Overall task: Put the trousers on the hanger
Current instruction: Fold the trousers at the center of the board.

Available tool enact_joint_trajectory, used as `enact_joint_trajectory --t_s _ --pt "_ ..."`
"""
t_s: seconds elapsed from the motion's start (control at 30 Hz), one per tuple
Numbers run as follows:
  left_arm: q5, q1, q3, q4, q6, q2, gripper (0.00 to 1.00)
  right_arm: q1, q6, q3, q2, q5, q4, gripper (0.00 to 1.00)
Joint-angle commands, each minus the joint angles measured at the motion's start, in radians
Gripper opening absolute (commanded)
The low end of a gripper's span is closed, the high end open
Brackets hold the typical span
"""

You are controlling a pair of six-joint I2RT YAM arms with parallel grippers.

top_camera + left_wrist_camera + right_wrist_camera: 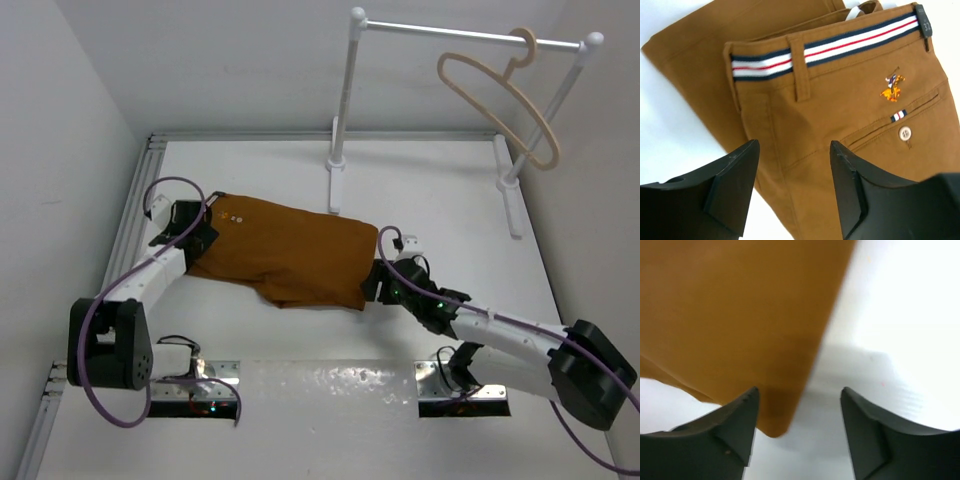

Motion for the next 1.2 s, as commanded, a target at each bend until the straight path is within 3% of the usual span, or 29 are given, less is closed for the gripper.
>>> enact_joint_trajectory --t_s 0.0,0.1,0.13,0.3,0.4,0.43,0.57,0.67,0.73,0.83,1.07,1.17 --pt "0.017 0.027 0.073 0.079 0.043 0.050 0.57 -0.001 0.050 -0.047 0.012 -0.041 0.045 0.62" --pt "0.061 0.035 0.081 0.100 0.015 0.173 0.50 -0.003 0.067 -0.048 0.061 -0.092 0.061 0.60" --pt "0.079 0.036 0.076 0.109 0.000 0.190 0.41 -0.001 0.077 -0.057 0.091 -0.120 0.075 0.59" --pt "0.051 0.039 0.035 0.140 -0.005 0.212 0.30 -0.001 0.167 -0.172 0.105 -0.255 0.314 0.56" --pt "0.053 0.041 0.005 0.143 -0.018 0.228 0.12 -0.001 0.167 -0.182 0.122 -0.255 0.353 0.60" --pt "0.055 0.049 -0.016 0.140 -0.043 0.233 0.01 -0.001 0.172 -0.179 0.128 -0.257 0.358 0.62" --pt "-0.005 0.096 -0.123 0.135 -0.130 0.186 0.00 -0.001 0.185 -0.186 0.135 -0.260 0.411 0.68" --pt "-0.060 0.115 -0.226 0.123 -0.187 0.054 0.00 -0.001 0.198 -0.179 0.162 -0.200 0.398 0.43" --pt "-0.110 0.127 -0.258 0.090 -0.222 -0.003 0.00 -0.001 0.196 -0.177 0.176 -0.170 0.365 0.19" --pt "-0.121 0.130 -0.272 0.042 -0.236 -0.121 0.00 -0.009 0.193 -0.183 0.161 -0.102 0.320 0.00" --pt "0.015 0.116 -0.209 0.091 -0.120 -0.395 0.00 -0.035 0.060 -0.136 -0.011 0.060 0.020 0.00" --pt "0.069 -0.032 -0.162 0.149 -0.075 -0.379 0.00 -0.046 0.031 -0.117 -0.053 0.080 -0.064 0.00"
